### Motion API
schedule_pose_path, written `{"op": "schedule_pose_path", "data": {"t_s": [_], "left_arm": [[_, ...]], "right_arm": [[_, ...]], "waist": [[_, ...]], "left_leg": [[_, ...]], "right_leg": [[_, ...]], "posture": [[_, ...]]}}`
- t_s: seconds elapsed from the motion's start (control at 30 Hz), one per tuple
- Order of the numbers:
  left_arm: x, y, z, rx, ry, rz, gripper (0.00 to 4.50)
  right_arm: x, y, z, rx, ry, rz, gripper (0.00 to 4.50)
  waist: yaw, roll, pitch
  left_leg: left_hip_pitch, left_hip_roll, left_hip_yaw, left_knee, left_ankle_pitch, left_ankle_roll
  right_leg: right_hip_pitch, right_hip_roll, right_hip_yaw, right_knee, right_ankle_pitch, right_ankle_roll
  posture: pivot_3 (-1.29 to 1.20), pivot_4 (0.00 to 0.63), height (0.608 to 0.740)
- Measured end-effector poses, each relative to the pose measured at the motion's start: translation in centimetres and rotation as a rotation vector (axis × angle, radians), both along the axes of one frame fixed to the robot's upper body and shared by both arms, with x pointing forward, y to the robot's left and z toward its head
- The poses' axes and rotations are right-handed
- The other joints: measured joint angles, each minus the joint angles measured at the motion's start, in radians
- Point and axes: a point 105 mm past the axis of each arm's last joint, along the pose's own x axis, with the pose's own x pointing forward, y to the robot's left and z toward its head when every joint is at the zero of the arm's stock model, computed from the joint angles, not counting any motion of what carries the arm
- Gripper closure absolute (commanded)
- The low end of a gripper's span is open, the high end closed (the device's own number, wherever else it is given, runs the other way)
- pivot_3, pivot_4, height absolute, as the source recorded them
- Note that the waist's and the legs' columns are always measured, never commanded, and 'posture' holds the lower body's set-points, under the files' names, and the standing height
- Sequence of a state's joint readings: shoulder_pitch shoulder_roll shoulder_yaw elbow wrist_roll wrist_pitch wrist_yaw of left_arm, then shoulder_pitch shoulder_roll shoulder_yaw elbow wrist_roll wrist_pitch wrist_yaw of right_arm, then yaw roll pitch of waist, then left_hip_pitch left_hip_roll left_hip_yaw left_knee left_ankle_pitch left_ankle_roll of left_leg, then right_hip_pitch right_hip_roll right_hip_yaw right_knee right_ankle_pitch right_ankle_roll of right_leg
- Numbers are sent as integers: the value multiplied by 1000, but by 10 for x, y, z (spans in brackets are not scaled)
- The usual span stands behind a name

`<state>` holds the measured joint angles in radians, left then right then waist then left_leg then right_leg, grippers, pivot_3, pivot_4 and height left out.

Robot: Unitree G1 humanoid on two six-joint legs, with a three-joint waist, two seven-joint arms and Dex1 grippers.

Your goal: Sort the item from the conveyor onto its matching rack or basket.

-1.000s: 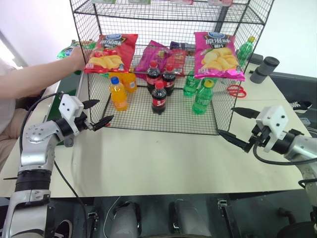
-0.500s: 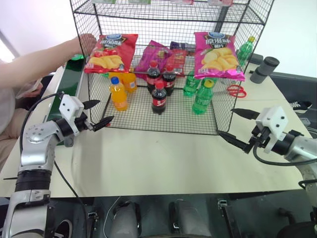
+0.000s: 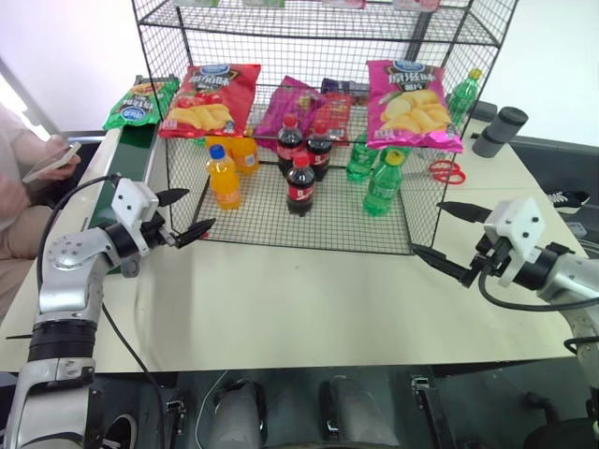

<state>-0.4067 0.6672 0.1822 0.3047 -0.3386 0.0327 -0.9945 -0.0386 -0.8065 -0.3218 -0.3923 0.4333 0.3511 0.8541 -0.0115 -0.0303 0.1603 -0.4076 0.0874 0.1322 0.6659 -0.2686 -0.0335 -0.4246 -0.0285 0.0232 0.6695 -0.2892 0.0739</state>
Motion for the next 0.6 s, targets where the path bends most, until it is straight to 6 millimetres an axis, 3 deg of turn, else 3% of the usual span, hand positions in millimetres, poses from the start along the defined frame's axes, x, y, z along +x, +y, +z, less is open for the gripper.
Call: {"op": "schedule_pose_path", "data": {"t_s": [0.27,0.43,0.6], "left_arm": [[-12,-1,-18,-92,65,0,0],[-17,-4,-1,-135,35,-44,0],[-18,-5,-2,-148,30,-42,0]], "right_arm": [[-3,9,-20,26,26,-8,71],[0,12,-11,35,-6,1,71],[4,7,-12,24,-12,0,71]], "waist": [[-2,0,0],[0,0,0],[0,0,0]], "left_leg": [[0,0,0,0,0,0],[0,0,0,1,0,0],[0,0,0,1,0,0]], "right_leg": [[0,0,0,1,0,0],[0,0,0,1,0,0],[0,0,0,1,0,0]], "posture": [[0,150,740],[0,150,740],[0,150,740]]}}
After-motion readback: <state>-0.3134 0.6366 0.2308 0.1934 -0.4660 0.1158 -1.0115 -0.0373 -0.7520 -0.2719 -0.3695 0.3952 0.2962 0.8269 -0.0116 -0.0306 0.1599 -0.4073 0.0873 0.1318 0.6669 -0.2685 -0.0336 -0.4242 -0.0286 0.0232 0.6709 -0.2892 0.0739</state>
